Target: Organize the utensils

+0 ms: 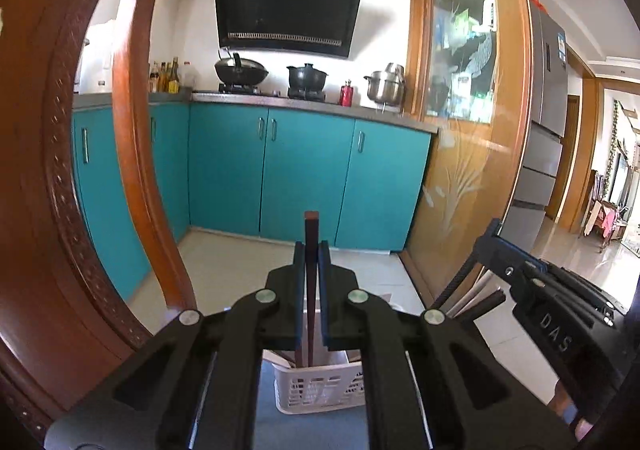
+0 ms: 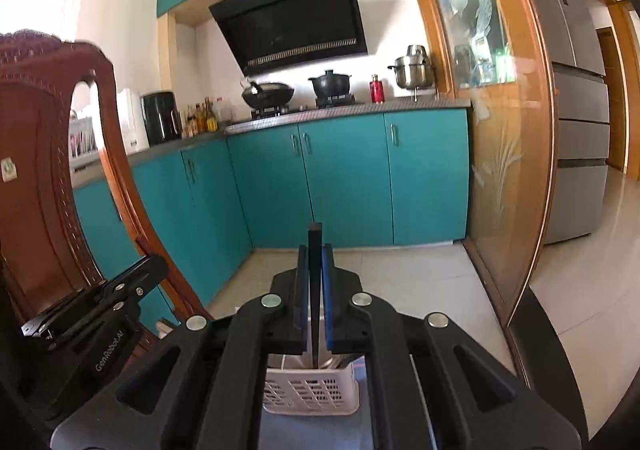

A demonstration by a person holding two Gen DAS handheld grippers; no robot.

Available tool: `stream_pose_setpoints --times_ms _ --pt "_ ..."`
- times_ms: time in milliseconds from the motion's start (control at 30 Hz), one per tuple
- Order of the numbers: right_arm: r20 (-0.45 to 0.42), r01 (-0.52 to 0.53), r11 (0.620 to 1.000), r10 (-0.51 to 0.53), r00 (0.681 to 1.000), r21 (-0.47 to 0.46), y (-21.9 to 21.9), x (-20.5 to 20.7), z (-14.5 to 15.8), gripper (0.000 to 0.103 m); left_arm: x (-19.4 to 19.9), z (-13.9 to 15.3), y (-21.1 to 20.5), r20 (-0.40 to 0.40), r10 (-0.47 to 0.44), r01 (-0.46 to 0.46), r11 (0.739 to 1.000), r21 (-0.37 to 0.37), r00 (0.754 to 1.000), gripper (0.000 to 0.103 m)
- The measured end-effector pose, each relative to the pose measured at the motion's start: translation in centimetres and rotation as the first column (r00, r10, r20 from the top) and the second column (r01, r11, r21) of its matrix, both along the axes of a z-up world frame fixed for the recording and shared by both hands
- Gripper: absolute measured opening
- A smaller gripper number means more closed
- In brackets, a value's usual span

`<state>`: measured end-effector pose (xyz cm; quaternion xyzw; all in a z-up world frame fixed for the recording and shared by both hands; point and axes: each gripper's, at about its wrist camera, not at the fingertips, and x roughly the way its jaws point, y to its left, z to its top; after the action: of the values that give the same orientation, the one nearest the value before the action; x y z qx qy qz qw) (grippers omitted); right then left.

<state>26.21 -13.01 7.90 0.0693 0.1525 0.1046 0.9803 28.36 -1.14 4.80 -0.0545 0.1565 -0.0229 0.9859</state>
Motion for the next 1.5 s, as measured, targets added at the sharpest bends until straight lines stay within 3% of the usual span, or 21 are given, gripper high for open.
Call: stream_pose_setpoints --times_ms 367,633,667,700,733,767,833,900,1033,1167,1233,1367,1500 --pt "-0.096 -0.024 0.999 0.027 0.995 0.034 -0.7 1.5 -2.3 0.007 0.9 -1.7 -0.8 -0.046 -0.010 0.011 1.000 0.013 0.999 0.007" --pt "-0.099 -0.022 1.000 0.022 0.995 -0.001 0.0 0.6 -2.1 0.010 0.1 -2.8 -0.7 -0.077 -0.002 0.005 0.999 0.035 0.997 0.008" --pt "-0.090 -0.006 1.000 0.005 0.996 -0.005 0.0 0.2 -1.9 0.017 0.0 -2.8 -0.6 -0.082 -0.002 0.004 1.000 0.026 0.997 0.011" --pt "-0.077 0.007 1.000 -0.006 0.997 0.002 -0.2 -0.3 -1.7 0.040 -0.3 -2.7 -0.5 -0.082 -0.005 0.007 1.000 0.017 0.997 0.015" --pt "-0.065 0.010 1.000 -0.008 0.998 0.020 -0.4 -0.7 -1.6 0.057 -0.7 -2.5 -0.3 -0.077 -0.007 0.007 1.000 0.008 0.997 0.024" --pt "-0.051 0.009 0.999 -0.007 0.999 0.049 -0.8 -1.2 -1.3 0.057 -1.3 -2.1 -0.1 -0.064 -0.004 0.004 1.000 0.000 0.998 0.033" --pt "-0.040 -0.004 0.996 0.008 0.999 0.084 -1.3 -2.3 -0.6 0.057 -2.4 -1.5 0.0 -0.040 -0.004 0.004 1.000 0.001 0.999 0.037" --pt "-0.012 0.003 0.995 -0.002 1.000 0.095 -1.7 -3.6 0.1 0.058 -3.8 -1.0 0.0 -0.012 0.002 -0.001 1.000 0.025 1.000 0.051" --pt "0.051 0.047 0.996 -0.051 0.997 0.078 -2.6 -6.5 0.2 0.079 -6.6 -0.9 0.1 0.028 0.021 -0.023 0.998 0.066 0.999 0.067" --pt "0.109 0.098 0.995 -0.100 0.989 0.019 -4.3 -9.5 -2.2 0.096 -9.9 -3.1 0.0 0.027 0.015 -0.018 0.991 0.133 1.000 0.080" --pt "0.084 0.136 0.990 -0.138 0.987 0.022 -5.6 -10.9 -4.2 0.100 -11.4 -4.7 -0.1 0.017 0.012 -0.015 0.984 0.178 1.000 0.083" --pt "-0.059 0.130 0.991 -0.128 0.990 0.035 -7.0 -12.3 -6.8 0.100 -14.5 -7.9 -0.5 -0.048 -0.005 0.015 0.974 0.227 0.999 0.093" --pt "-0.040 0.149 0.989 -0.148 0.988 0.012 -7.0 -15.2 -8.0 0.100 -17.3 -8.7 -0.6 -0.008 -0.010 0.012 0.973 0.230 1.000 0.099"
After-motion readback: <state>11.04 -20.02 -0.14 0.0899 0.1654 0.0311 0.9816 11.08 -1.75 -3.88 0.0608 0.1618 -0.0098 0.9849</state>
